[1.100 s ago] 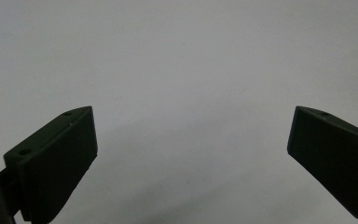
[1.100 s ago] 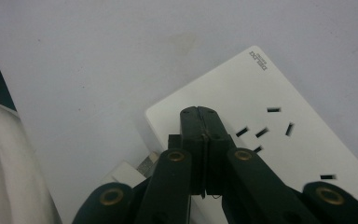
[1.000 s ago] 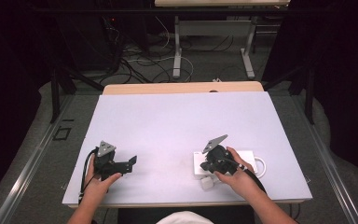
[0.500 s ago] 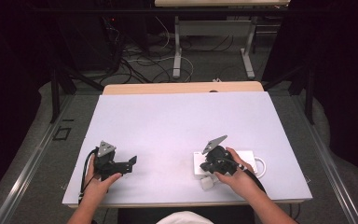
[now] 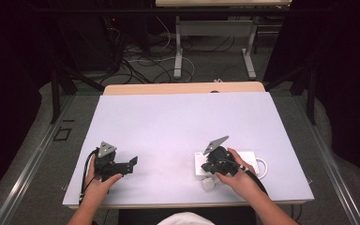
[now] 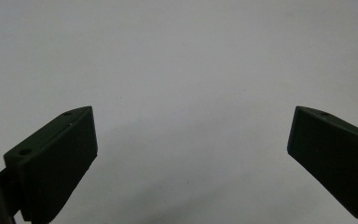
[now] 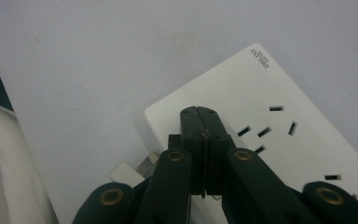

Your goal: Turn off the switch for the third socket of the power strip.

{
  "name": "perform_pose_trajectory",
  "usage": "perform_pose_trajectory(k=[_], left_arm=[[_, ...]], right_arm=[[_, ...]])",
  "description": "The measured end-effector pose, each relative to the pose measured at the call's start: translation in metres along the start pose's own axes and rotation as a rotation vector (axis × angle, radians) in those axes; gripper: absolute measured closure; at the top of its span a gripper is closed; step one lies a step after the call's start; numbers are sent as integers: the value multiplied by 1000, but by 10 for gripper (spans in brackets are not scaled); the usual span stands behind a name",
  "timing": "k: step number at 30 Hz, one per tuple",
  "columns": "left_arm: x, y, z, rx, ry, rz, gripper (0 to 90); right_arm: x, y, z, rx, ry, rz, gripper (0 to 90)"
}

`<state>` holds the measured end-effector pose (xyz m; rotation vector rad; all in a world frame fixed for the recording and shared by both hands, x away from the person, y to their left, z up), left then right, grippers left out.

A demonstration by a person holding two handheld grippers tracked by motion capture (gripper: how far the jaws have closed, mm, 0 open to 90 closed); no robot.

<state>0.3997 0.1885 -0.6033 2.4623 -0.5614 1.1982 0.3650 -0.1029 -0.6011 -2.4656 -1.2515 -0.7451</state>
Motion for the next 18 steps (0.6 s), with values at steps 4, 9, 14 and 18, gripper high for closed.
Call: perform_pose_trajectory(k=[4,9,14,18], left_arm=[[0,0,0,1,3,1,15],[0,0,0,1,3,1,15],[0,0,0,1,1,-1,15],[0,0,0,0,1,-2,15]], right_arm=[[2,0,0,-3,15,-7,900],[4,-2,-3,3,24,1,900],[5,-2,-4,1,30,9,838],[6,-2,-5,-1,33,23,770]])
Point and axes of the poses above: each handheld gripper's, and its own axes: z roughly forward along the jaws, x roughly out of its top, y roughly to its right, the point moved 10 cm from there along z, roughly forward along the jaws, and after that the axes turned 4 degrees about -x, right-handed, at the moved point
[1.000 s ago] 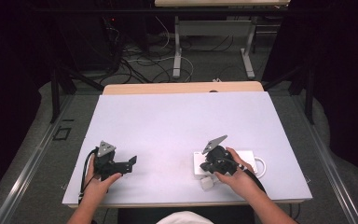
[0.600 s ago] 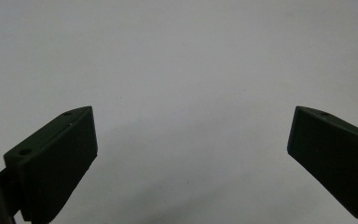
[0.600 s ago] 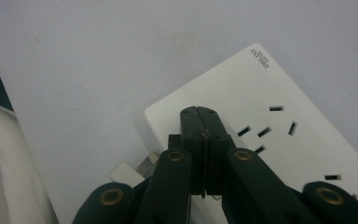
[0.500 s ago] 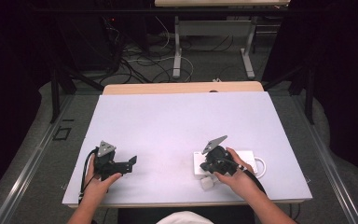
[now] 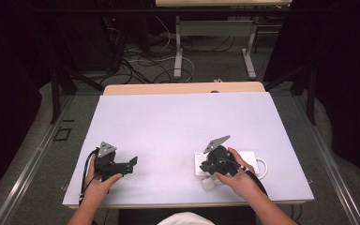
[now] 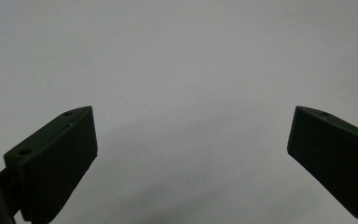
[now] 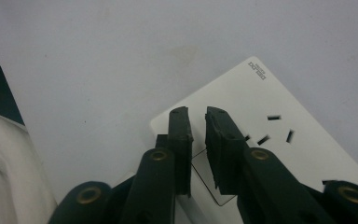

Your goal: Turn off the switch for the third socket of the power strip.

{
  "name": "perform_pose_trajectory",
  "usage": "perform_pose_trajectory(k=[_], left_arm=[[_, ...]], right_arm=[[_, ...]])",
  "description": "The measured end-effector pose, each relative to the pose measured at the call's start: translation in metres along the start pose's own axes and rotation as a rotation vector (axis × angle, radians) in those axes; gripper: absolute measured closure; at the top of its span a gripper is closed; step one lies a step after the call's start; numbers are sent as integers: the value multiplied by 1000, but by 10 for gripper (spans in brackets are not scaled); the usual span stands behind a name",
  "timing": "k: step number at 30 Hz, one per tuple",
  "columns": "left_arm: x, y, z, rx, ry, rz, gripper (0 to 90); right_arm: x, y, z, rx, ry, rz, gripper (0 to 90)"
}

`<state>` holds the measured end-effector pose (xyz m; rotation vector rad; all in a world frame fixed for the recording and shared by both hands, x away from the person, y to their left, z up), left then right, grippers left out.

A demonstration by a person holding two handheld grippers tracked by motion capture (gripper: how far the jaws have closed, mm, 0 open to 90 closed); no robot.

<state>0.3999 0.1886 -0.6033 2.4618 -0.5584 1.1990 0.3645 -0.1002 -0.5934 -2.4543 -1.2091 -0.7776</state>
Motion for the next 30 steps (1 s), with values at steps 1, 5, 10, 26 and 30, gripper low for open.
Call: perform_pose_trajectory(k=[1,5,10,26,30], left_arm=[[0,0,0,0,-1,-1,14],[0,0,0,0,-2,1,15],[-1,0,0,-4,-9,1,15],[-1,0,1,-3,-7,10,15],[-1,0,0,0,-12,19,15]], right_arm=[[1,0,0,-3,4,0,732],[3,0,-2,-7,20,16,616],[6,-1,-5,-17,34,14,543],[16,7,-11,-62,119,-7,403],[17,6,-13,-59,129,-12,416]])
Point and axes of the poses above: each handheld gripper's, and its own axes: z roughly forward along the jaws, x roughly out of its top, y roughly to its right, the point moved 10 cm from there along z, roughly forward along the jaws, and after that the axes turned 4 degrees about -x, right-handed, at the moved point
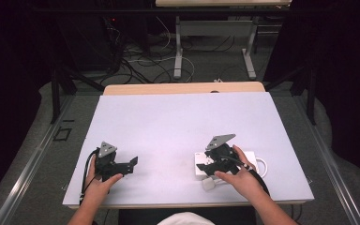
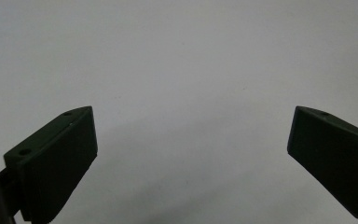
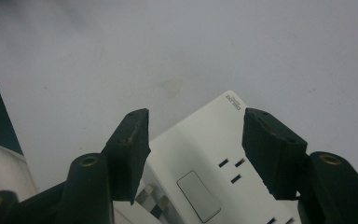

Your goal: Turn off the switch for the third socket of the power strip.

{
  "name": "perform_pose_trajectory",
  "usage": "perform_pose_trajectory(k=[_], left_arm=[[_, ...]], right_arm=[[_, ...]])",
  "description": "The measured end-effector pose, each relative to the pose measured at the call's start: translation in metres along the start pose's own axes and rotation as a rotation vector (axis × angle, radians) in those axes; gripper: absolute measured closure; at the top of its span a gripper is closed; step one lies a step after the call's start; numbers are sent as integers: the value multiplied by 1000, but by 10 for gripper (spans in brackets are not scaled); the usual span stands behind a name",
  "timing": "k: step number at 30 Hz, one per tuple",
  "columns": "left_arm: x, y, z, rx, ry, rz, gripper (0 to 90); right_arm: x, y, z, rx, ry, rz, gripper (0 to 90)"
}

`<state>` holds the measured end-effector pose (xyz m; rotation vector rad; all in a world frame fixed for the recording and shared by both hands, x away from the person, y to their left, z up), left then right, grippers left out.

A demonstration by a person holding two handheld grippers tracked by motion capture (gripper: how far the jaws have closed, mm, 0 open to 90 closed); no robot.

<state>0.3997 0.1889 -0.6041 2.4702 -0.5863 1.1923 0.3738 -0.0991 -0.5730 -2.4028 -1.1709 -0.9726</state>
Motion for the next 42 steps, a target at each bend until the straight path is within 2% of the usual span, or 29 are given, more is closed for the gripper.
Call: perform_pose_trajectory(k=[3,6,7,9,16,21,22,26,28,30,31,34,36,42], left_arm=[[0,1,1,-2,3,-10,15],[0,1,1,-3,2,-11,15],[0,1,1,-3,3,-11,15],[0,1,1,-4,0,-12,15],[0,1,1,-2,3,-14,15],[0,1,2,0,6,-16,15],[0,1,2,0,6,-16,15],[0,1,1,-5,-1,-17,15],[0,0,1,-1,-1,-9,15],[0,1,2,-6,-2,-17,15],[0,1,1,-4,-2,-13,14],[0,1,1,-4,0,-19,15],[0,0,0,-2,2,-22,15],[1,0,0,-4,12,-23,15]], right_arm=[[0,-2,0,21,-4,-10,420],[1,-3,-1,13,-1,-4,417],[0,-3,-2,18,-14,-7,410],[3,-5,-2,23,3,-7,378],[4,-8,0,28,-8,-37,331],[5,-8,2,21,2,-7,285],[5,-5,3,7,11,-8,277],[3,-5,5,31,-3,20,277],[3,-2,6,11,4,20,274],[2,2,6,-1,-9,28,223],[4,5,7,-18,19,31,189],[4,14,6,-52,16,67,147],[5,20,5,-74,34,93,124],[4,35,2,-142,47,138,11]])
Point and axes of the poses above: each handheld gripper's, and its own axes: z roughly forward along the jaws, x roughly out of its top, y roughly to its right, the point moved 10 cm from there along z, roughly forward along the jaws, and after that the axes turned 4 degrees about -x, right-handed, at the moved point
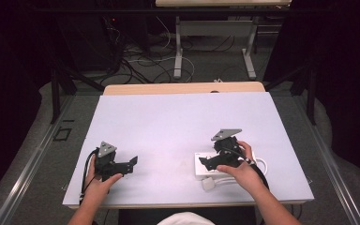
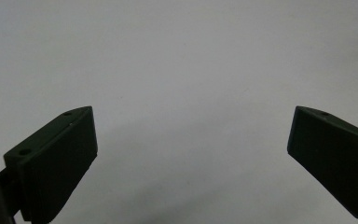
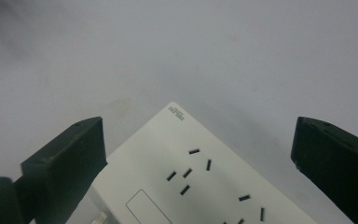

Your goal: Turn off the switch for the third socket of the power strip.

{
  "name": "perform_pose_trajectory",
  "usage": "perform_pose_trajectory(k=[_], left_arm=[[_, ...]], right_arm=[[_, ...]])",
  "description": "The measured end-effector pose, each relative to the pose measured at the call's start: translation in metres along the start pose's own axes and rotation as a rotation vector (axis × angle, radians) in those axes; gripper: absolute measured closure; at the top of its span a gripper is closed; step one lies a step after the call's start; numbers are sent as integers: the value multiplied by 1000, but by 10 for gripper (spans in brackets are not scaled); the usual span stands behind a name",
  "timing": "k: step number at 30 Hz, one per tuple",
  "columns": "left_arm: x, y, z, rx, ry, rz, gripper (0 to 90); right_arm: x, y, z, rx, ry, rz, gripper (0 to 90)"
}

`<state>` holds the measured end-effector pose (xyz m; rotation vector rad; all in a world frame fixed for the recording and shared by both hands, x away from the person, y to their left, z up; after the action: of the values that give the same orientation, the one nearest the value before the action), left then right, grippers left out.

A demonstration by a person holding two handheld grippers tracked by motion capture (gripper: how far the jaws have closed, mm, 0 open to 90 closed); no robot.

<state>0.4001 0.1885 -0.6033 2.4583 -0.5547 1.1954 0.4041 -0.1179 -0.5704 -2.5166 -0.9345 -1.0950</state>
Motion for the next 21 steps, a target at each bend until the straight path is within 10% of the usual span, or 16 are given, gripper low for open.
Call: perform_pose_trajectory(k=[21], left_arm=[[1,-5,-3,23,11,-19,14]], right_arm=[[1,50,-21,-132,73,98,0]])
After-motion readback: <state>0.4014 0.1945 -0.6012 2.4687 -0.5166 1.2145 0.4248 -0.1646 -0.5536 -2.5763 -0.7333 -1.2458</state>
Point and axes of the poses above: each handheld gripper's, and its own axes: z roughly forward along the jaws, x roughly out of its top, y roughly to its right, the point moved 10 cm from there along z, roughly forward along the jaws, and after that the axes turned 4 degrees about -x, right-handed, at the moved point
